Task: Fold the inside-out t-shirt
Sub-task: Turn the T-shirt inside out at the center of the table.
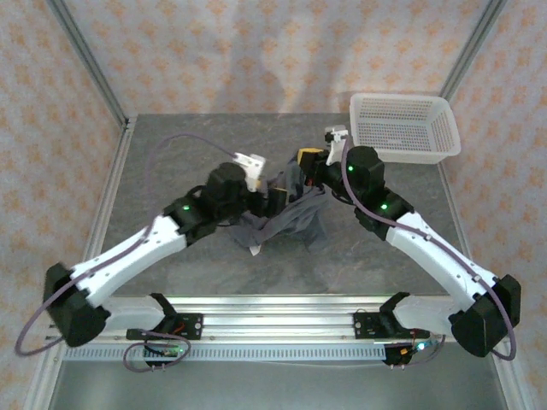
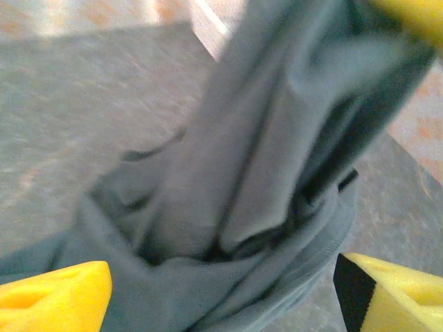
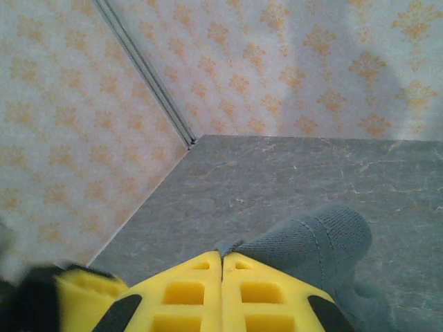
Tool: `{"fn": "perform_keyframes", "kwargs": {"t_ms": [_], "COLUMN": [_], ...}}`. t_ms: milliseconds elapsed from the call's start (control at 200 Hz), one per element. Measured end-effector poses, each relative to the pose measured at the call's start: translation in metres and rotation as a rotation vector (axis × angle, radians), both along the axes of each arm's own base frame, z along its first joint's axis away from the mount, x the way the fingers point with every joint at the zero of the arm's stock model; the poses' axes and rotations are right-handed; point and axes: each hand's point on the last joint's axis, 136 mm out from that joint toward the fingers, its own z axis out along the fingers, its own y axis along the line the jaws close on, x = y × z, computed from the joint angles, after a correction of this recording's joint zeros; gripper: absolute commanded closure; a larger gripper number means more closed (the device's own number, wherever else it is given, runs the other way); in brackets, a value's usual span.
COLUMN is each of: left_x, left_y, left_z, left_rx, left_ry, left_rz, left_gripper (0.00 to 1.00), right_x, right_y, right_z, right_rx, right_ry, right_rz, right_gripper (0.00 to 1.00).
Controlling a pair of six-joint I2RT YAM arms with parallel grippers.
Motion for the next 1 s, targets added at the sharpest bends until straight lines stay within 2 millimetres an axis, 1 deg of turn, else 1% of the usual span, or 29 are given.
{"fn": "perform_keyframes", "kwargs": {"t_ms": [35, 40, 65, 95, 135, 200, 300, 350, 385, 435, 470, 480, 485, 505, 510, 535, 560, 565, 605, 651, 686, 721, 751, 801, 836, 861, 926, 951, 1001], "left_x": [0.003, 0.005, 0.008, 0.014, 0.023, 0.036, 0.049, 0.051, 0.051, 0.049, 0.046, 0.044, 0.044, 0.04, 0.04, 0.036, 0.032, 0.031, 0.024, 0.018, 0.015, 0.013, 0.013, 0.015, 0.016, 0.018, 0.017, 0.015, 0.011], "left_y": [-0.01, -0.013, -0.018, -0.022, -0.024, -0.026, -0.019, -0.01, -0.001, 0.016, 0.03, 0.037, 0.037, 0.049, 0.049, 0.062, 0.075, 0.077, 0.099, 0.117, 0.128, 0.136, 0.14, 0.147, 0.151, 0.153, 0.159, 0.161, 0.163], "left_z": [-0.014, -0.019, -0.027, -0.041, -0.055, -0.072, -0.085, -0.092, -0.1, -0.115, -0.128, -0.135, -0.135, -0.146, -0.146, -0.158, -0.168, -0.17, -0.183, -0.191, -0.191, -0.187, -0.18, -0.162, -0.146, -0.134, -0.101, -0.086, -0.06], "left_rx": [0.007, 0.008, 0.012, 0.02, 0.03, 0.045, 0.063, 0.073, 0.082, 0.096, 0.117, 0.126, 0.126, 0.148, 0.148, 0.17, 0.194, 0.198, 0.237, 0.264, 0.272, 0.267, 0.254, 0.212, 0.177, 0.147, 0.074, 0.041, -0.024], "left_ry": [0.03, 0.041, 0.06, 0.093, 0.125, 0.152, 0.152, 0.146, 0.145, 0.148, 0.157, 0.165, 0.165, 0.176, 0.176, 0.19, 0.204, 0.206, 0.226, 0.24, 0.24, 0.234, 0.224, 0.195, 0.167, 0.145, 0.086, 0.059, 0.013], "left_rz": [-0.003, 0.002, 0.009, 0.042, 0.097, 0.183, 0.295, 0.362, 0.408, 0.473, 0.513, 0.532, 0.532, 0.56, 0.56, 0.59, 0.619, 0.623, 0.669, 0.708, 0.733, 0.751, 0.76, 0.777, 0.784, 0.789, 0.789, 0.781, 0.764], "left_gripper": [0.15, 0.15, 0.16, 0.19, 0.21, 0.26, 0.35, 0.36, 0.36, 0.35, 0.34, 0.34, 0.33, 0.33, 0.33, 0.32, 0.31, 0.31, 0.29, 0.28, 0.26, 0.24, 0.2, 0.16, 0.13, 0.07, 0.04, 0.0, 0.0], "right_x": [0.0, 0.0, 0.0, 0.0, 0.0, 0.0, 0.002, 0.005, 0.008, 0.015, 0.022, 0.024, 0.024, 0.028, 0.028, 0.03, 0.031, 0.031, 0.028, 0.022, 0.017, 0.011, 0.008, 0.006, 0.007, 0.009, 0.017, 0.021, 0.028], "right_y": [0.001, 0.001, 0.002, 0.003, 0.004, 0.004, 0.001, -0.006, -0.015, -0.032, -0.047, -0.053, -0.053, -0.064, -0.064, -0.075, -0.083, -0.085, -0.096, -0.102, -0.104, -0.104, -0.104, -0.104, -0.102, -0.099, -0.09, -0.084, -0.071], "right_z": [0.003, 0.003, 0.005, 0.006, 0.008, 0.008, 0.007, 0.01, 0.016, 0.033, 0.052, 0.06, 0.06, 0.076, 0.076, 0.095, 0.109, 0.115, 0.141, 0.171, 0.188, 0.201, 0.207, 0.212, 0.211, 0.209, 0.199, 0.192, 0.175], "right_rx": [0.014, 0.017, 0.025, 0.036, 0.053, 0.076, 0.094, 0.107, 0.122, 0.16, 0.201, 0.219, 0.219, 0.254, 0.254, 0.291, 0.319, 0.33, 0.377, 0.433, 0.467, 0.497, 0.515, 0.534, 0.539, 0.538, 0.529, 0.519, 0.492], "right_ry": [0.005, 0.007, 0.009, 0.012, 0.016, 0.029, 0.044, 0.047, 0.048, 0.038, 0.019, 0.014, 0.014, -0.007, -0.007, -0.033, -0.054, -0.065, -0.109, -0.163, -0.196, -0.222, -0.234, -0.242, -0.233, -0.224, -0.188, -0.17, -0.128], "right_rz": [0.002, 0.003, 0.005, 0.009, 0.012, 0.01, -0.013, -0.042, -0.073, -0.132, -0.178, -0.192, -0.192, -0.221, -0.221, -0.245, -0.261, -0.265, -0.279, -0.275, -0.265, -0.25, -0.24, -0.227, -0.217, -0.209, -0.177, -0.158, -0.111], "right_gripper": [1.0, 1.0, 1.0, 1.0, 1.0, 1.0, 1.0, 1.0, 1.0, 1.0, 1.0, 1.0, 1.0, 1.0, 1.0, 1.0, 1.0, 1.0, 1.0, 1.0, 1.0, 1.0, 1.0, 1.0, 1.0, 1.0, 1.0, 1.0, 1.0]}}
